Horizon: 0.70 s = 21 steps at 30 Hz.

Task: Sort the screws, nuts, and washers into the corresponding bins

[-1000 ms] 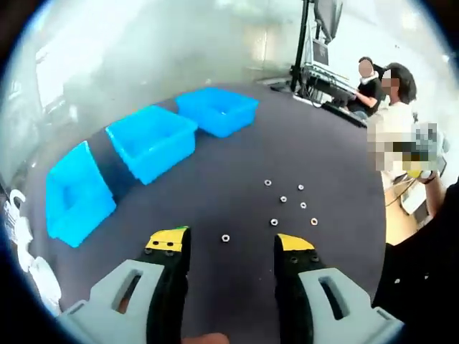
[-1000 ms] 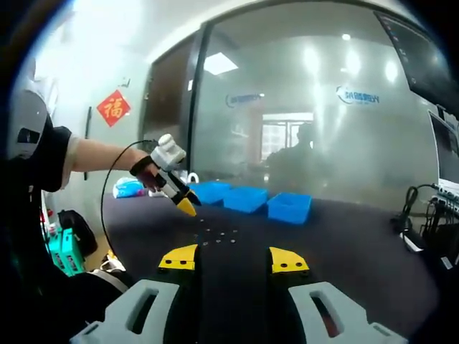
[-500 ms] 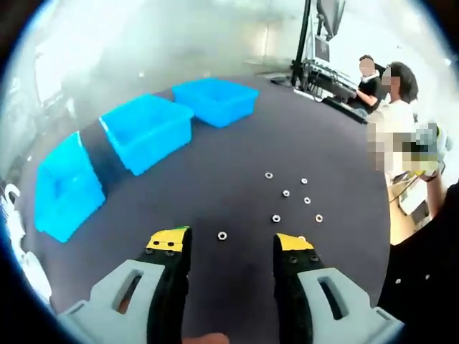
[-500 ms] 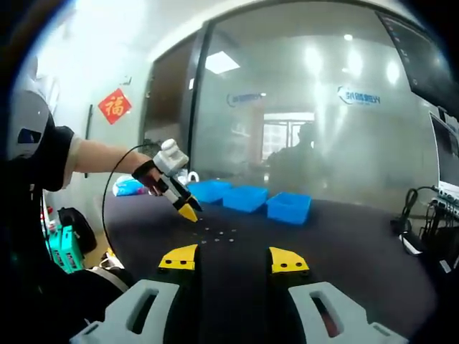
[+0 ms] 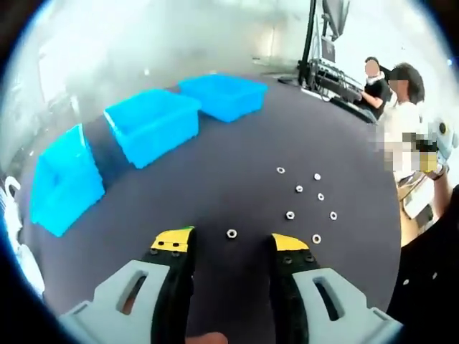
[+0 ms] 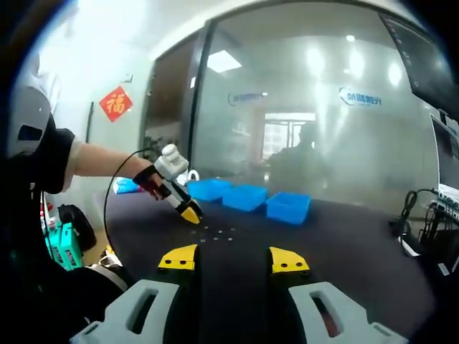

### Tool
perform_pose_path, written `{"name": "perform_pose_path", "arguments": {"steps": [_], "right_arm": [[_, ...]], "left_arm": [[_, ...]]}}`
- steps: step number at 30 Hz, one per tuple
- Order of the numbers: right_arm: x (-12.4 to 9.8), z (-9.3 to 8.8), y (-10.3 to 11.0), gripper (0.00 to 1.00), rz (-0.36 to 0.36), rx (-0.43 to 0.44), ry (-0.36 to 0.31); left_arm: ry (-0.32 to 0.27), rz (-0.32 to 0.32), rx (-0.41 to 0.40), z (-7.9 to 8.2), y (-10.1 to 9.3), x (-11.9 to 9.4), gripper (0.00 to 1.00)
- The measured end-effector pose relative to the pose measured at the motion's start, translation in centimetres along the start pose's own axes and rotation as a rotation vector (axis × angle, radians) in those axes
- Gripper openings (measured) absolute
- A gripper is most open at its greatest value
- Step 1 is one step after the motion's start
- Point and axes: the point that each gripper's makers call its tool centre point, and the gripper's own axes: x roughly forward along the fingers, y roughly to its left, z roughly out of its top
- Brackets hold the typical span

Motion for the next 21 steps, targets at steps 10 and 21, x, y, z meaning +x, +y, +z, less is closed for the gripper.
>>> {"name": "perform_pose_path", "arguments": {"steps": [10, 21], "right_arm": [[-0.10, 0.24, 0.02, 0.33, 0.008, 0.004, -0.006], [0.05, 0.50, 0.27, 0.33, 0.020, -0.002, -0.012]], "left_arm": [[-0.039, 0.018, -0.010, 0.10, 0.10, 0.20, 0.21], [-0.038, 0.034, -0.019, -0.23, -0.16, 0.06, 0.06]]}}
